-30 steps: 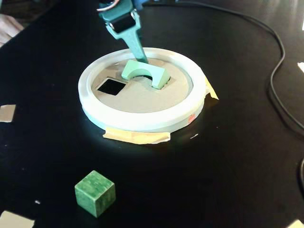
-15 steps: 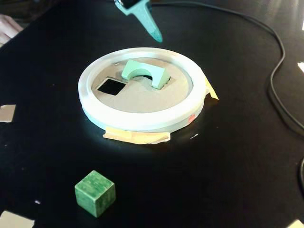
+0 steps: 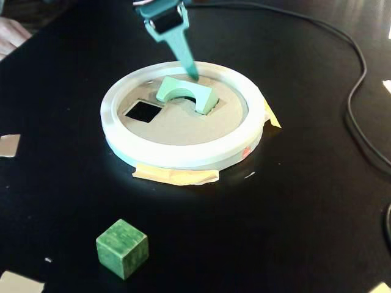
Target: Pick up the U shape block and drop it in corresponding U shaped hole
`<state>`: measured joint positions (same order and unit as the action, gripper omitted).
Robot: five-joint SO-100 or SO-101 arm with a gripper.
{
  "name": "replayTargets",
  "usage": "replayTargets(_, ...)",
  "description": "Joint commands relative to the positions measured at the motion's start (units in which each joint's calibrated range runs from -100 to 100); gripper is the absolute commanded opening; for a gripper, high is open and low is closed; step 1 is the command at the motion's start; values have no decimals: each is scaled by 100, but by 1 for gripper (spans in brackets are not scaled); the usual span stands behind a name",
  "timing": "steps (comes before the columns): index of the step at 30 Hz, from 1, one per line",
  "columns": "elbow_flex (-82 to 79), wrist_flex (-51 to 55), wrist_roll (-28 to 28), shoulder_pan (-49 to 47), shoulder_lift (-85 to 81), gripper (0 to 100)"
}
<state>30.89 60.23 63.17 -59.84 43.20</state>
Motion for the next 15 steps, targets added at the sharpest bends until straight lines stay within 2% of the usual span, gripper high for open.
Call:
replayTargets(1, 599, 585, -49, 279, -205, 100)
replayTargets(15, 526, 615, 147, 179, -97, 100)
